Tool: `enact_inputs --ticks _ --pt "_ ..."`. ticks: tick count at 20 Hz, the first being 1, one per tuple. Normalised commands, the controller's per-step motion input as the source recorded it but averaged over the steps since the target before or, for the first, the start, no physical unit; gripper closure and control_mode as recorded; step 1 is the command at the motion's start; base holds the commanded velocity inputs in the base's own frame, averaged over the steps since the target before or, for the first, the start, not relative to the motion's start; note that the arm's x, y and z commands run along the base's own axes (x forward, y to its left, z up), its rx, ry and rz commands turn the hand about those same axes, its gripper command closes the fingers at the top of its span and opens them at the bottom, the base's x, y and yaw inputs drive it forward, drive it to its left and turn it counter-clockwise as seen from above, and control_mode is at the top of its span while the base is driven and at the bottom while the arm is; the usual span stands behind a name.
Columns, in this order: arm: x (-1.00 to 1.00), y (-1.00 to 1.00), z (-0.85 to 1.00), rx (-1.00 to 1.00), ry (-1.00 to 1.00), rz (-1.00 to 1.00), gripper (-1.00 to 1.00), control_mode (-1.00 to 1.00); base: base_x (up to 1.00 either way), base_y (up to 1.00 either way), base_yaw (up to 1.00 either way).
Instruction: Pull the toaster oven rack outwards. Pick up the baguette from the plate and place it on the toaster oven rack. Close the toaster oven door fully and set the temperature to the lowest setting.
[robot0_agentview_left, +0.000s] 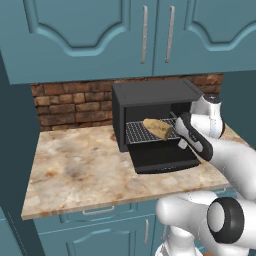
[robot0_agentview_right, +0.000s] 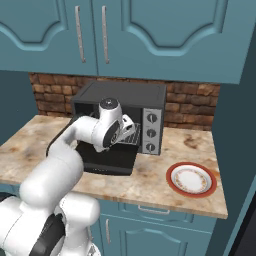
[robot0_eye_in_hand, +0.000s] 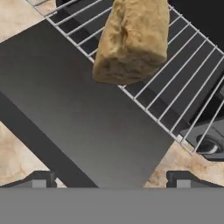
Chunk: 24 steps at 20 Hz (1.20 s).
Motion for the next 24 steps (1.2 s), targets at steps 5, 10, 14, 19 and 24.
enact_inputs --ticks 5,10,14,19,24 --pt "0.04 -0.09 -0.26 0.12 0.08 -0.16 -1.0 -1.0 0.0 0.0 0.0" --pt "0.0 0.0 -0.3 0.11 -0.07 -0.05 -1.0 -1.0 0.0 0.0 0.0" --pt "-0.01 0.0 -0.39 0.07 -0.01 -0.08 -1.0 -1.0 0.0 0.0 0.0" --pt "-0.08 0.0 -0.32 0.03 0.0 -0.14 -1.0 -1.0 0.0 0.0 0.0" --pt "0.08 0.0 -0.23 0.0 0.0 -0.28 -1.0 -1.0 0.0 0.0 0.0"
